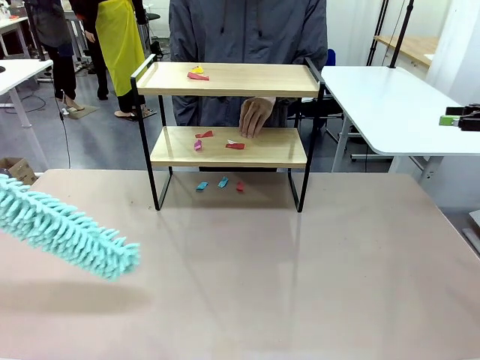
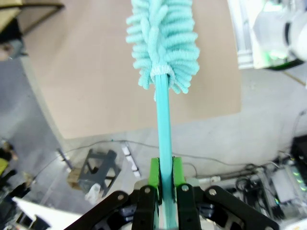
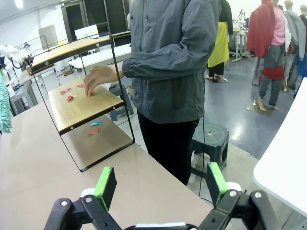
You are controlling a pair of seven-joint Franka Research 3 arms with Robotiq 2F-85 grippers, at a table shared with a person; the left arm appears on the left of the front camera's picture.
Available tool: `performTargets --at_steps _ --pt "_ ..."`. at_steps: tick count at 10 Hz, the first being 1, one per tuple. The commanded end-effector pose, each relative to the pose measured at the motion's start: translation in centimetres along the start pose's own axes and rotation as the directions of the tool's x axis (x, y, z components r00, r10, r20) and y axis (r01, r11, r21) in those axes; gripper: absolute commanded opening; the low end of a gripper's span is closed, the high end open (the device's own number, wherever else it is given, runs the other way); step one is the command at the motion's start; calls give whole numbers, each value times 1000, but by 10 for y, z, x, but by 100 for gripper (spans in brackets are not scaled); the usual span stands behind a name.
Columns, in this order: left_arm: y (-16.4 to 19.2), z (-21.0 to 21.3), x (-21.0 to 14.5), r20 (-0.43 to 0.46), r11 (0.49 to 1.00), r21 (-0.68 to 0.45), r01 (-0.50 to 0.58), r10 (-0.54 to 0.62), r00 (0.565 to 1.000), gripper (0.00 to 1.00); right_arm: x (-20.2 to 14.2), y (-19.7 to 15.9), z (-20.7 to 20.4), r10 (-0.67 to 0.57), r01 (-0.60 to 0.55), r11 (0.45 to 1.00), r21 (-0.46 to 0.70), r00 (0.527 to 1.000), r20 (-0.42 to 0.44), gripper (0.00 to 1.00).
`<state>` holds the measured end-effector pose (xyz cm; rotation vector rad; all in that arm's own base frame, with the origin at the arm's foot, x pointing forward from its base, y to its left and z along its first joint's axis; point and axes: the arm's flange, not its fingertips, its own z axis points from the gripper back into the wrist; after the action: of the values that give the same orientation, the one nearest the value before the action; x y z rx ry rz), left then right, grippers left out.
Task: Clean the shelf.
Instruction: Clean the specific section of the Shelf indicated by the human with the Duster.
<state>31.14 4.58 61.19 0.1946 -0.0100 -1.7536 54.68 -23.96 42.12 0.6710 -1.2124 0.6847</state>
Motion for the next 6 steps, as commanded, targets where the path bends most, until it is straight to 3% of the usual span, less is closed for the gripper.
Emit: performTargets --at_steps 1,3,6 --pt "13 1 13 162 998 7 -67 65 985 13 2 0 -1 6 -6 1000 -2 1000 -4 100" --pt "22 10 38 329 990 -63 -126 140 934 13 2 0 -1 6 -6 1000 -2 1000 -4 100" --pt "13 29 107 376 913 -175 -370 409 831 13 2 0 -1 6 -6 1000 -2 1000 -4 100"
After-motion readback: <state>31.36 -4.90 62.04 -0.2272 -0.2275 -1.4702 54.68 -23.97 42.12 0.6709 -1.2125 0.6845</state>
